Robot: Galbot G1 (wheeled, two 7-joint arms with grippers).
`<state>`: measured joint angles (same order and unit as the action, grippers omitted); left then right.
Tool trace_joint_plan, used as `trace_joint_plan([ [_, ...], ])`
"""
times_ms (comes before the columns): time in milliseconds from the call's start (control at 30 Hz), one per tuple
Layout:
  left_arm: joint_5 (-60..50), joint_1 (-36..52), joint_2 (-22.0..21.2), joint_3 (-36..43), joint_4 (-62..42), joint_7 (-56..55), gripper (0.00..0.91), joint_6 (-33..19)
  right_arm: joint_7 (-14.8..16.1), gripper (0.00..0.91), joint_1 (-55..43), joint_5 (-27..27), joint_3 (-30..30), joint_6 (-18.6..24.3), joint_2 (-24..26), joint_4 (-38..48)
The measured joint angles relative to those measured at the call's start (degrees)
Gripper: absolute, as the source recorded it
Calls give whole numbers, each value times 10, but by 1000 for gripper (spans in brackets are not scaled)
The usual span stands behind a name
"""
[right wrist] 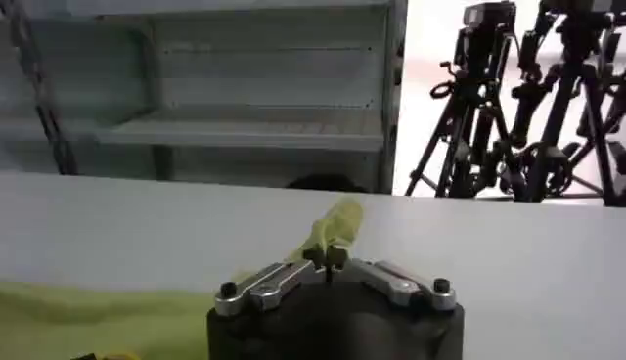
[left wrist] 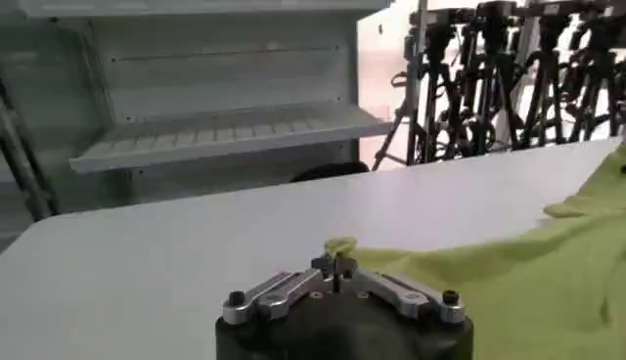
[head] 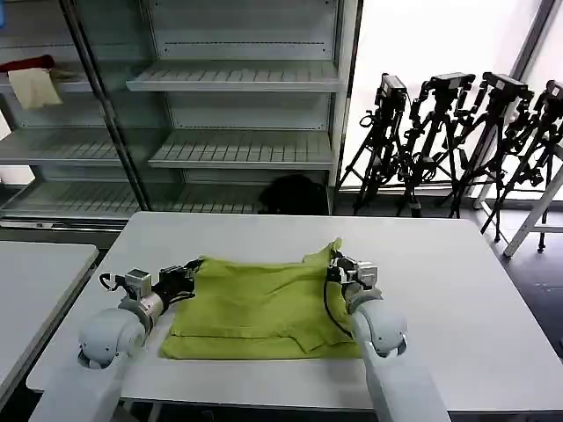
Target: Fold and organize the clothes.
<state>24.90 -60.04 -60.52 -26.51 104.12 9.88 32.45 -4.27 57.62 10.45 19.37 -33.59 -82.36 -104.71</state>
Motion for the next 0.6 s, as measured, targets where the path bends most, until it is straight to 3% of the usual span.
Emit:
trace_joint_plan([
  [600, -26, -132, 10, -64, 87, 37, 10, -7, 27, 0, 169, -20, 32, 3, 8, -148],
])
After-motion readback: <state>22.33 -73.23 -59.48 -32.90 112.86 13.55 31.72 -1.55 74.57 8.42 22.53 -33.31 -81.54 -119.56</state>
